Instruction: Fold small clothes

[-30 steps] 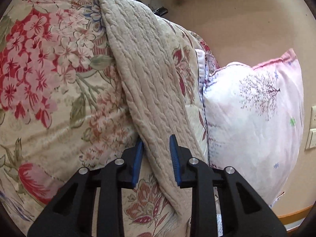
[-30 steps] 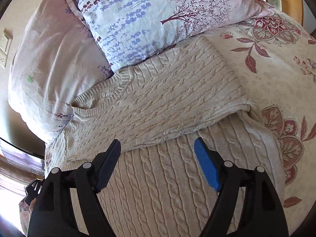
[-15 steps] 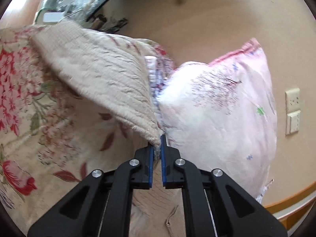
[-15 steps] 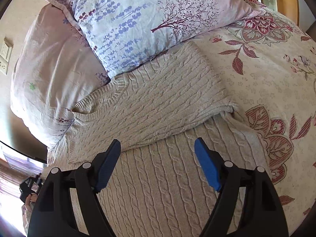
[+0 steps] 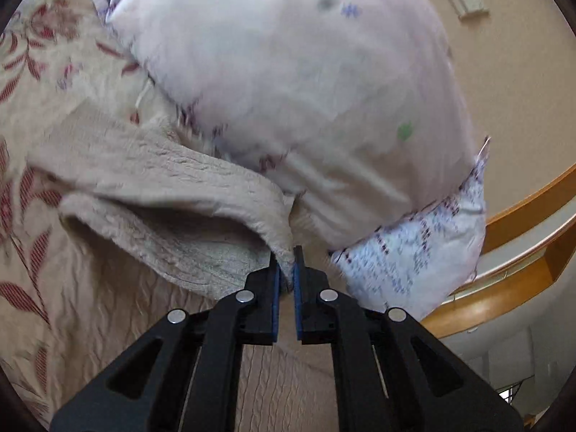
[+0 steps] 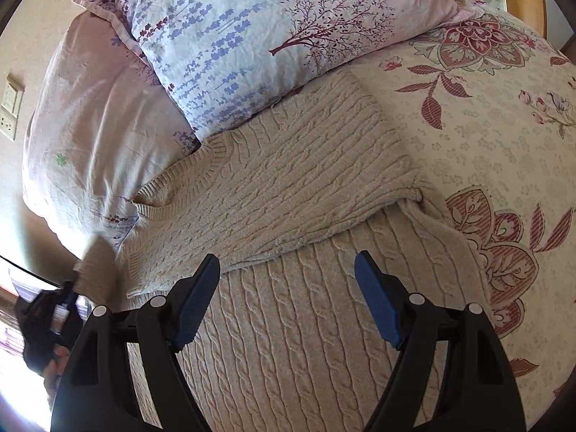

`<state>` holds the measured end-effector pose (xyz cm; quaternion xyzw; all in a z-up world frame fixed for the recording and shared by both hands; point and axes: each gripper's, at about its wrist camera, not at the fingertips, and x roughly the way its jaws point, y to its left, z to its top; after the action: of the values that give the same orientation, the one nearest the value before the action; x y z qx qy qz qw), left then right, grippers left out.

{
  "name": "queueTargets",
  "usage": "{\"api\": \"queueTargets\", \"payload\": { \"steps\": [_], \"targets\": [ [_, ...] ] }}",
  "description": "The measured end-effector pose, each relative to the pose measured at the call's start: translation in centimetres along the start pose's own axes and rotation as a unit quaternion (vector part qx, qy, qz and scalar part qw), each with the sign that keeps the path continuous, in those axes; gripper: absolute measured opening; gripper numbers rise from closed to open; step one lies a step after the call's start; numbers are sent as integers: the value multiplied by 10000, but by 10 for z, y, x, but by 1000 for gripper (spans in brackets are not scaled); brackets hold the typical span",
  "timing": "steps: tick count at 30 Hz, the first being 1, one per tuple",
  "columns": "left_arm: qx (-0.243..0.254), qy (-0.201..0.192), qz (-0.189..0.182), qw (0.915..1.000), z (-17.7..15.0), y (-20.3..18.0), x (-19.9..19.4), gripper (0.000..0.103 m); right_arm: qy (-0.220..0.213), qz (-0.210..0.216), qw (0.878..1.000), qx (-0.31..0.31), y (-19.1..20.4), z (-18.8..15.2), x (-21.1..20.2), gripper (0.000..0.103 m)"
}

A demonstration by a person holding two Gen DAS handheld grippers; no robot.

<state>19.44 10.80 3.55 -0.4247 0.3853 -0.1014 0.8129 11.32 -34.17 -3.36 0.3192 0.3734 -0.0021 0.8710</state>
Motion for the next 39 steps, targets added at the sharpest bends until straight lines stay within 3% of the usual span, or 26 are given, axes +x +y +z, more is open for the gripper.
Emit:
{"api": "queueTargets", "payload": {
  "steps": [3, 6, 7, 10, 12, 15, 19, 22, 25, 27, 32, 35, 37, 39],
  "targets": [
    [-6, 426, 211, 9989, -24, 10, 30, 7, 44, -37, 10000, -6, -3, -1, -2, 79],
    [-240, 569, 207, 9979, -26, 23, 37, 10, 58, -45, 10000, -7, -6, -1, -4, 79],
    [-300, 550, 164, 9979, -24, 25, 35, 10, 62, -45, 10000, -7, -7, -1, -5, 79],
    [-517, 297, 110, 9982, -10, 34, 21, 27, 93, -15, 9999, -56, -3, 0, -5, 79],
    [-934, 93, 13, 9956, 4, 46, 13, 29, 112, 5, 9999, -117, 1, 0, -3, 79],
    [-1419, -157, 16, 9898, 17, 63, 3, 29, 140, 93, 9995, -250, 10, -1, -2, 79],
    [-1727, -420, 140, 9840, 29, 81, -12, 29, 336, 598, 9961, -553, 34, 5, 4, 79],
    [-1860, -452, 128, 9814, 33, 89, -17, 29, 482, 899, 9867, -1265, 80, 8, 12, 79],
    [-1961, -441, 126, 9795, 37, 88, -11, 10, 591, 1089, 9779, -1682, 114, 6, 20, 79],
    [-1957, -453, 123, 9795, 42, 86, -11, 8, 621, 1141, 9769, -1698, 122, 4, 23, 79],
    [-860, -506, 58, 9950, 56, 36, -6, 8, 655, 991, 9832, -1389, 98, 7, 24, 79],
    [-26, -366, -163, 9992, 52, -12, 13, 8, 528, 902, 9898, -973, 71, 18, 16, 79],
    [689, -139, -301, 9971, 38, -47, 30, 8, 436, 903, 9926, -679, 53, 26, 10, 79],
    [1544, 265, -350, 9870, 13, -82, 52, 8, 358, 914, 9945, -377, 34, 34, 4, 79]
  ]
}}
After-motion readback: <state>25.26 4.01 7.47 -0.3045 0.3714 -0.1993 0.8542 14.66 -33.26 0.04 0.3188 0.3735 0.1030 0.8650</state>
